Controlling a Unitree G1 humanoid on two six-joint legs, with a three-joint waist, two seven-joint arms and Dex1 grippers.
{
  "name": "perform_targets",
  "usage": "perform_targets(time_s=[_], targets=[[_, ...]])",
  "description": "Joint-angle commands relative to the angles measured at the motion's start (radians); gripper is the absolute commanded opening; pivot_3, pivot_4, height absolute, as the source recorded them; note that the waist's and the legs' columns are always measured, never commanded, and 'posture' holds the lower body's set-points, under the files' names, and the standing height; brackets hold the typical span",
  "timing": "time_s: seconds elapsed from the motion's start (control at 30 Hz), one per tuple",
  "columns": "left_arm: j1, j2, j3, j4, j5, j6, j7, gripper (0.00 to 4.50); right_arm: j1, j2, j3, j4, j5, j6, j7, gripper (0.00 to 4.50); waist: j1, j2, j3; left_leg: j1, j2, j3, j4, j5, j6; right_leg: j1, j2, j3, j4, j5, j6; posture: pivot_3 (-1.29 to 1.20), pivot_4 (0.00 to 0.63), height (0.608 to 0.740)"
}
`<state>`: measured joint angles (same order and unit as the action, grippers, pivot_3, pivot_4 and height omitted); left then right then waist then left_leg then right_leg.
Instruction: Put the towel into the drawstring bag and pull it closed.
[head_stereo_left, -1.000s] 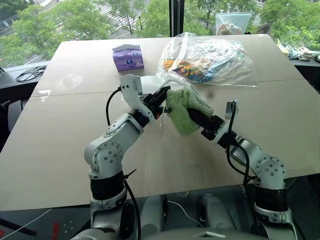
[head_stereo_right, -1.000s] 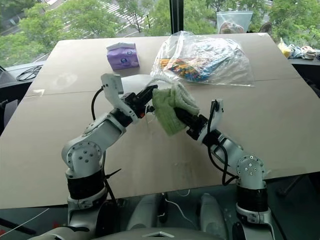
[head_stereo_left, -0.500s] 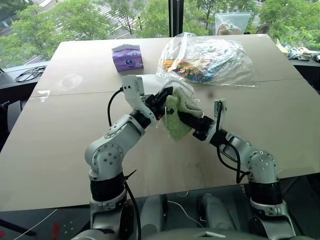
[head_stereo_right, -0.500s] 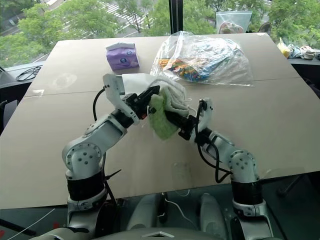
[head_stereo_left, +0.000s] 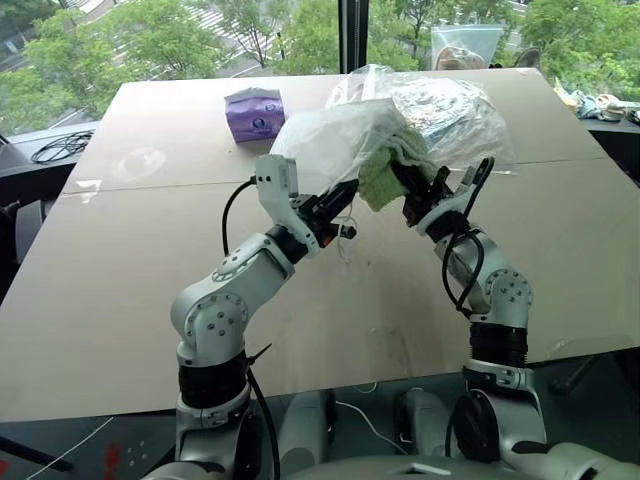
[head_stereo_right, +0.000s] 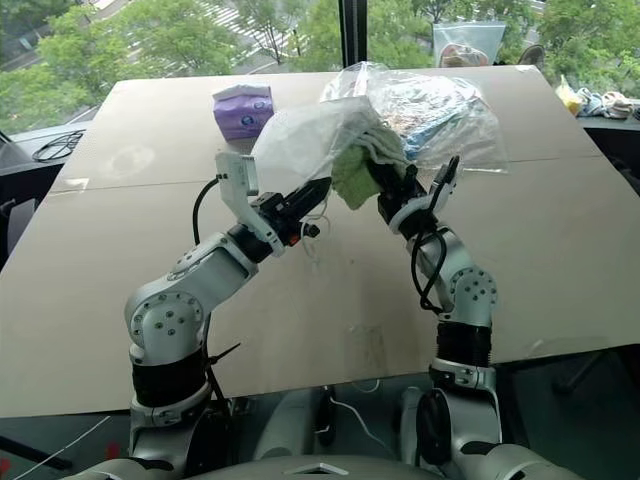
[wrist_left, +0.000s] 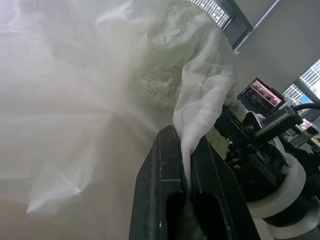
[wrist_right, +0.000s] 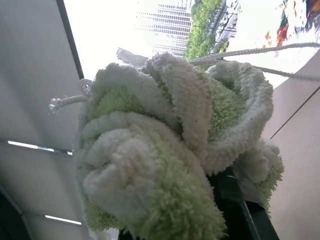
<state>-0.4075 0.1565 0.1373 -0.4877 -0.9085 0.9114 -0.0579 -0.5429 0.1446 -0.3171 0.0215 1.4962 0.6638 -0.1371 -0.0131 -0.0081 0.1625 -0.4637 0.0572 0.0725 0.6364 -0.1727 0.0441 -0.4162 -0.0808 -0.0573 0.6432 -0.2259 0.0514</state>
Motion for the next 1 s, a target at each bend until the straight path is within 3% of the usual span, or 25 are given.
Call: perform_targets(time_s=[0.03, 0.17, 0.23, 0.37, 0.53, 0.67, 0.77, 0.83, 0.9, 1.0], targets=[[0.014, 0.007, -0.022, -0.05, -0.018, -0.005, -0.013, 0.0, 0.014, -0.024, 0.151, -0.101, -0.035, 0.139, 0.035, 0.02, -0.002, 0.0, 0.0, 0.0, 0.0, 0.0, 0.0, 0.0, 0.0, 0.0, 0.0, 0.0, 0.0, 0.0, 0.0, 0.0, 0.15, 0.74], [0.012, 0.021, -0.027, -0.051, -0.01, -0.028, -0.038, 0.0, 0.064, -0.164, 0.318, -0.143, -0.207, 0.249, 0.129, 0.02, 0.0, 0.0, 0.0, 0.0, 0.0, 0.0, 0.0, 0.0, 0.0, 0.0, 0.0, 0.0, 0.0, 0.0, 0.0, 0.0, 0.15, 0.74], [0.02, 0.035, -0.042, -0.056, 0.002, -0.044, -0.068, 0.0, 0.056, -0.161, 0.294, -0.129, -0.188, 0.238, 0.151, 0.02, 0.001, 0.0, 0.0, 0.0, 0.0, 0.0, 0.0, 0.0, 0.0, 0.0, 0.0, 0.0, 0.0, 0.0, -0.001, 0.0, 0.15, 0.74], [0.037, 0.051, -0.067, -0.068, 0.004, -0.049, -0.095, 0.0, -0.02, -0.069, 0.125, -0.043, -0.026, 0.15, 0.075, 0.02, 0.001, 0.0, 0.0, 0.0, 0.0, -0.001, 0.001, 0.0, 0.0, 0.0, 0.0, 0.0, 0.0, 0.0, 0.0, 0.0, 0.15, 0.74], [0.064, 0.098, -0.105, -0.089, 0.008, -0.066, -0.18, 0.0, 0.048, -0.24, 0.357, -0.17, -0.246, 0.306, 0.28, 0.02, 0.002, 0.0, 0.0, 0.0, 0.0, 0.0, 0.0, 0.0, 0.0, 0.0, -0.001, 0.0, -0.001, 0.0, 0.0, 0.0, 0.15, 0.74], [0.09, 0.147, -0.122, -0.105, -0.01, -0.072, -0.266, 0.0, 0.036, -0.147, 0.215, -0.095, -0.106, 0.249, 0.203, 0.02, -0.004, 0.001, 0.0, 0.0, 0.0, 0.0, -0.001, 0.0, 0.0, -0.002, 0.001, 0.001, 0.0, 0.0, 0.0, 0.0, 0.15, 0.74], [0.105, 0.191, -0.127, -0.114, -0.02, -0.066, -0.333, 0.0, 0.093, -0.298, 0.378, -0.265, -0.264, 0.324, 0.414, 0.02, 0.003, 0.002, 0.001, 0.0, 0.001, 0.0, -0.001, 0.0, 0.0, -0.001, 0.002, -0.001, 0.001, 0.0, -0.001, 0.0, 0.15, 0.74], [0.115, 0.225, -0.137, -0.12, -0.016, -0.067, -0.377, 0.0, 0.103, -0.292, 0.361, -0.233, -0.281, 0.295, 0.398, 0.02, 0.004, 0.001, 0.001, 0.0, 0.0, 0.0, 0.0, 0.0, 0.0, -0.001, -0.001, -0.001, 0.0, -0.003, -0.004, 0.0, 0.15, 0.74], [0.124, 0.264, -0.149, -0.125, -0.002, -0.074, -0.422, 0.0, 0.083, -0.243, 0.257, -0.129, -0.202, 0.274, 0.327, 0.02, -0.002, 0.001, 0.0, 0.001, 0.0, -0.001, 0.0, 0.0, 0.0, -0.001, -0.001, 0.001, -0.001, -0.002, -0.004, 0.0, 0.15, 0.74], [0.136, 0.321, -0.166, -0.13, 0.022, -0.092, -0.49, 0.0, 0.119, -0.349, 0.343, -0.215, -0.326, 0.295, 0.496, 0.02, 0.002, 0.002, 0.001, 0.001, 0.0, -0.001, 0.0, 0.0, 0.0, -0.001, 0.0, 0.002, 0.0, -0.002, -0.004, 0.0, 0.15, 0.74]])
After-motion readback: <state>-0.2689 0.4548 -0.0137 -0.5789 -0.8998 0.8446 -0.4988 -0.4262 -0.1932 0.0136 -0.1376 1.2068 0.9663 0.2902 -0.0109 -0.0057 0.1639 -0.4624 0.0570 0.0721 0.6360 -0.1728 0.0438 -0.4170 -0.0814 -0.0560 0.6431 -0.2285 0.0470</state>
